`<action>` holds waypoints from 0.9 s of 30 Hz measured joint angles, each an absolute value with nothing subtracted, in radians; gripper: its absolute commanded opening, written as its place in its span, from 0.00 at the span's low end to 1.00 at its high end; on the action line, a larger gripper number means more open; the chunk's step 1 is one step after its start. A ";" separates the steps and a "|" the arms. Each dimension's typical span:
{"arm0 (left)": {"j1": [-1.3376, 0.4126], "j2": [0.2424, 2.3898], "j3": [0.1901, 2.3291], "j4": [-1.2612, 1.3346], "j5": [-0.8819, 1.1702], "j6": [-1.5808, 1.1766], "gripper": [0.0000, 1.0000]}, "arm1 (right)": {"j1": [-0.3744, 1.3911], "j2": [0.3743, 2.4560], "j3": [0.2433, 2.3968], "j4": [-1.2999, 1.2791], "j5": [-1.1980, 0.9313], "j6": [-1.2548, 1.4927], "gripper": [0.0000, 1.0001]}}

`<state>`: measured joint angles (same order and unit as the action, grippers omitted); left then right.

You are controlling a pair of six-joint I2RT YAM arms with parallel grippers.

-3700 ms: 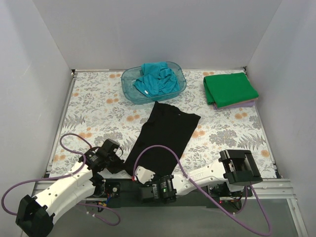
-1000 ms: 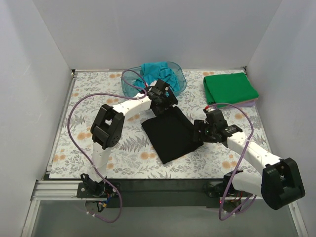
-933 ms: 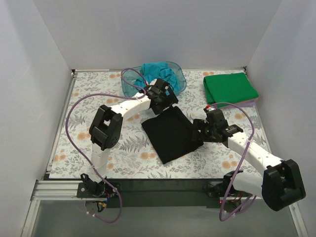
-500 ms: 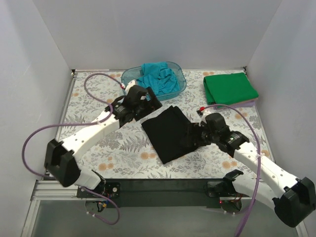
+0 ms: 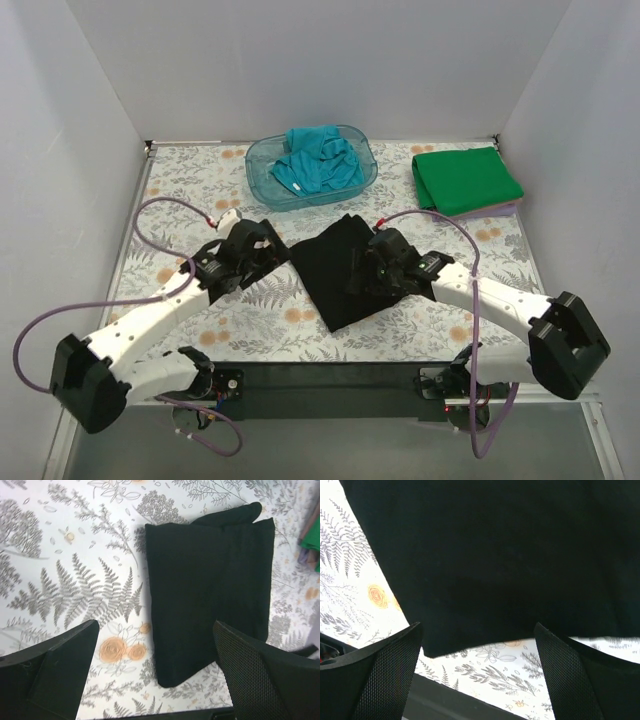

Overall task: Fold and stack the t-shirts
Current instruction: Fold the tshirt

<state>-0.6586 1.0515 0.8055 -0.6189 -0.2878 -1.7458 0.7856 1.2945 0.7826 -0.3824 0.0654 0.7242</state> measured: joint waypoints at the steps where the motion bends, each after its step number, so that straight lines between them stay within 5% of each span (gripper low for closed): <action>1: -0.657 1.095 0.825 -0.604 -0.290 -1.732 0.98 | 0.786 1.272 0.762 -0.378 0.073 0.739 0.98; 11: -0.632 1.619 1.030 -0.377 -0.301 -1.547 0.98 | 0.778 0.979 0.411 -0.248 0.072 0.950 0.98; 16: -0.611 1.650 1.026 -0.295 -0.286 -1.495 0.98 | 0.762 1.019 0.398 -0.173 0.076 1.022 0.98; 21: -0.604 1.628 0.981 -0.249 -0.275 -1.489 0.98 | 0.744 1.091 0.393 -0.051 0.097 1.093 0.84; 27: -0.604 1.453 0.842 -0.266 -0.272 -1.508 0.98 | 0.710 1.136 0.393 0.013 0.175 1.148 0.82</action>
<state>-0.6041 1.4528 0.8425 -0.2661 -0.2718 -1.5082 0.7101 1.1362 0.3927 0.0132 0.1749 1.1484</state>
